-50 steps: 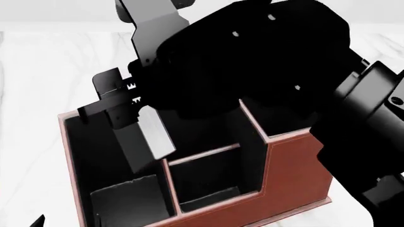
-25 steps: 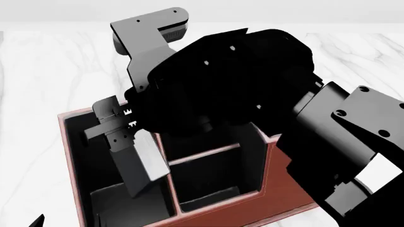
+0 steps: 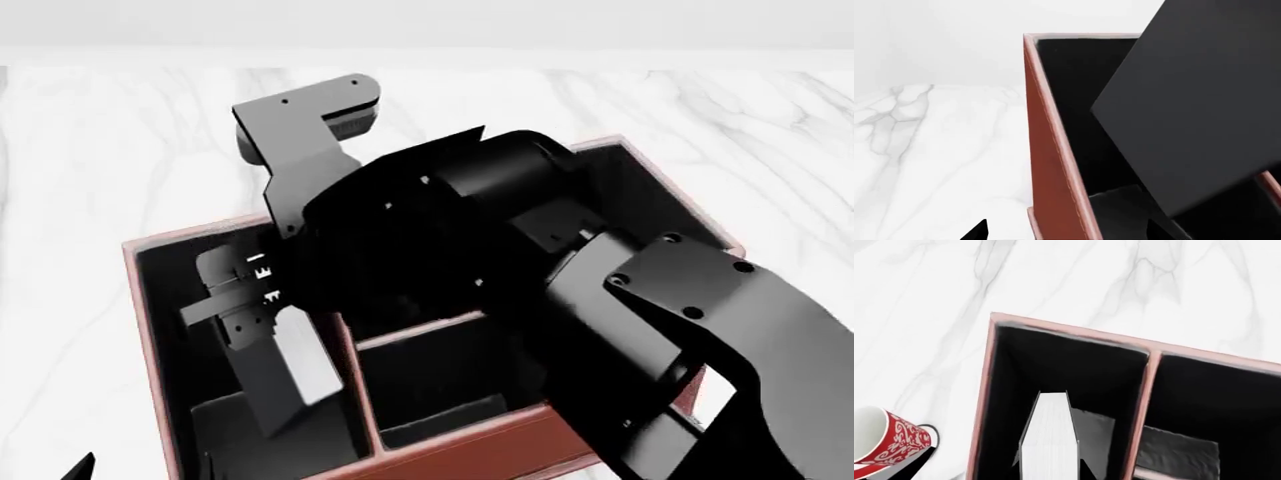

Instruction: Pick up the book and place it in the left compartment of the caddy.

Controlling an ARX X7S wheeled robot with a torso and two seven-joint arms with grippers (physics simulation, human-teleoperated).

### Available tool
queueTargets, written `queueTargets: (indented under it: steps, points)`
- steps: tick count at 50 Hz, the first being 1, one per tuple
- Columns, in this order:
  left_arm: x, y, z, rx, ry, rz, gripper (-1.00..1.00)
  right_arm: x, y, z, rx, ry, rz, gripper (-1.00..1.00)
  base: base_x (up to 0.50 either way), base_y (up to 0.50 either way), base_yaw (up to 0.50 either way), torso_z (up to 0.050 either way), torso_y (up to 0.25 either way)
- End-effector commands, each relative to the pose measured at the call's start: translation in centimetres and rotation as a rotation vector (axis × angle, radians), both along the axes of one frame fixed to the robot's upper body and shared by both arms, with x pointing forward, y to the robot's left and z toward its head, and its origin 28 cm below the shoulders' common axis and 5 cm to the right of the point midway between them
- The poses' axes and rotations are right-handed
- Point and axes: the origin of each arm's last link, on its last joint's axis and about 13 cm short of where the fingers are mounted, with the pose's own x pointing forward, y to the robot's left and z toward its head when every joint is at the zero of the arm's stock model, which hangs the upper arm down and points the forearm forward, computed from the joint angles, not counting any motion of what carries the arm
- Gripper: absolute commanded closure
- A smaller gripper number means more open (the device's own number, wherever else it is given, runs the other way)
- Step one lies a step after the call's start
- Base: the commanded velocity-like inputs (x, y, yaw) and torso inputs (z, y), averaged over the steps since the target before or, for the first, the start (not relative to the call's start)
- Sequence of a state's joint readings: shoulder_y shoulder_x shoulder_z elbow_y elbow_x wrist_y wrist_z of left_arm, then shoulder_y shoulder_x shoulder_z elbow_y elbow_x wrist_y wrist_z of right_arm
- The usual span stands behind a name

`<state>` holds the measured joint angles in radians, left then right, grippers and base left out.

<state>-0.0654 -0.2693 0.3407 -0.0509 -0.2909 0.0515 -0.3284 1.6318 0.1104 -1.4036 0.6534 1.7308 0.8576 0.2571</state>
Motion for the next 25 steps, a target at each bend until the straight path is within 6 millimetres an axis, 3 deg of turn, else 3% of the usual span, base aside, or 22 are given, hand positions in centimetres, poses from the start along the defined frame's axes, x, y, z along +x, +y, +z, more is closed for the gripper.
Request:
queueTargets:
  steps: [1,25]
  points:
    - [-0.1,0.0,0.1,-0.001,-0.003,-0.001,-1.0,0.9,0.6,-1.2,0.015,-0.029,0.021,1.0,0.0,0.0,0.0,0.0,0.0]
    - [-0.1,0.0,0.2,-0.003,-0.005,-0.003,-1.0,1.4,1.1,-3.3,-0.042,0.008,0.022,1.0,0.0,0.0,0.0,0.0,0.001]
